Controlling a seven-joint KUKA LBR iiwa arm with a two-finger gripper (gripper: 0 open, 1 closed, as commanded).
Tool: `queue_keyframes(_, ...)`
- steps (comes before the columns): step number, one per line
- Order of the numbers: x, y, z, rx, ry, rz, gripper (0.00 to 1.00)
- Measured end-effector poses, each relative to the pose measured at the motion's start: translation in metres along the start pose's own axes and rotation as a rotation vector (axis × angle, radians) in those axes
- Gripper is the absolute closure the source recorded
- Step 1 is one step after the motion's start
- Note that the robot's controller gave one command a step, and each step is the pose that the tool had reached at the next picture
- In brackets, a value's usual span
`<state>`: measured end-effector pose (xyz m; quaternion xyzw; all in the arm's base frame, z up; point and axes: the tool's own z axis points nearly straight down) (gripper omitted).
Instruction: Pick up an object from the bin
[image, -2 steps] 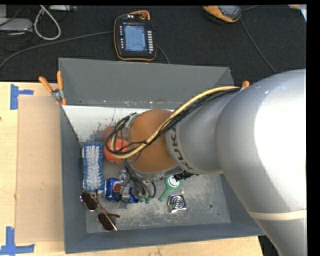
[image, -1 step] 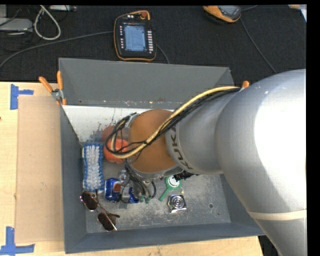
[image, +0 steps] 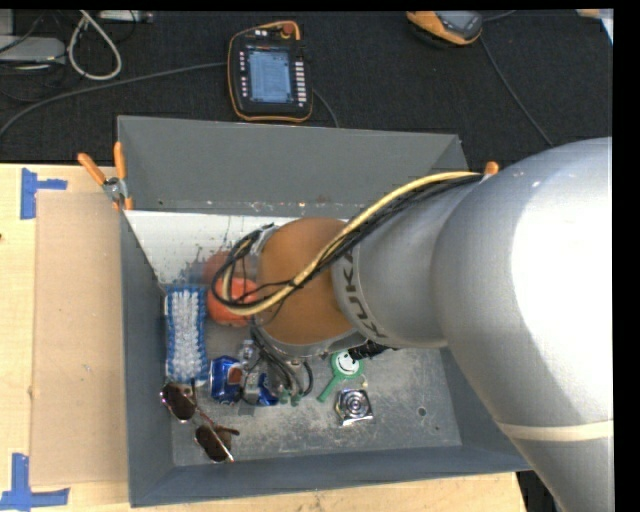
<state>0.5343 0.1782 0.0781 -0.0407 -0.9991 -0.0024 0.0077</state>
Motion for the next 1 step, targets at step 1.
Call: queue_keyframes(1,0.0004,-0.0005,-0.0084,0.0,0.0,0.001,1.0)
